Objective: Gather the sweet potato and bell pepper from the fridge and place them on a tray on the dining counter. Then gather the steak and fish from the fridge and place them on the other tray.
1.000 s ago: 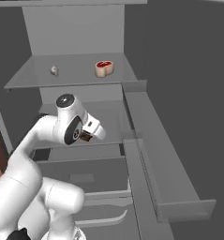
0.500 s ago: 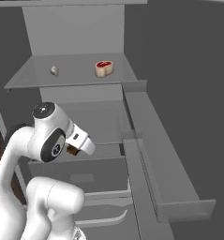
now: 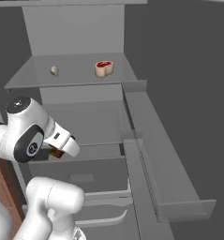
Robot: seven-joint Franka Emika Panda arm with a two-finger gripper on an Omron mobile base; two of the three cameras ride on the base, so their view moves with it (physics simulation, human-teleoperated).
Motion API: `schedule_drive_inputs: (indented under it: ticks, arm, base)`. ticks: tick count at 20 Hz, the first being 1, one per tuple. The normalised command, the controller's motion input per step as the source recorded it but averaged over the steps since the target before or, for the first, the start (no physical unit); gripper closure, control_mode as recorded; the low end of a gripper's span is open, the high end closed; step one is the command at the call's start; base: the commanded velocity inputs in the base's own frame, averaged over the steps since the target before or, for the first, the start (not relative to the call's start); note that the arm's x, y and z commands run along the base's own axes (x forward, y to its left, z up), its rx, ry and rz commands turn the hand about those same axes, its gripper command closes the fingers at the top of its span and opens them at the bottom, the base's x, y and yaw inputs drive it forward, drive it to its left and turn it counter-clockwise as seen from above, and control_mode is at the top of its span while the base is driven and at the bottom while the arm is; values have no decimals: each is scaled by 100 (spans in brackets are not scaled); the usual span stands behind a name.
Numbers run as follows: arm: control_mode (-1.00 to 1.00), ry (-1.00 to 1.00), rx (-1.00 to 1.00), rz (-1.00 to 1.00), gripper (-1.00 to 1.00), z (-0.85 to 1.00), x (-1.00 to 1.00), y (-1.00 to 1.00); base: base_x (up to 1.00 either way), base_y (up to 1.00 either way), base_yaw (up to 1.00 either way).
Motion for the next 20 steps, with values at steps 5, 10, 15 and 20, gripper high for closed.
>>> schedule_drive_inputs:
  ticks: [5,10,15,20]
  arm:
    - [-100,0,-1,1,100,0,-4,13]
    - [100,0,0,0,100,0,0,0]
    - [100,0,0,0,100,0,0,0]
    - [100,0,0,0,100,0,0,0]
  base:
    - [0,0,0]
    - [0,0,0]
    - [-21,1,18]
    - [-29,0,34]
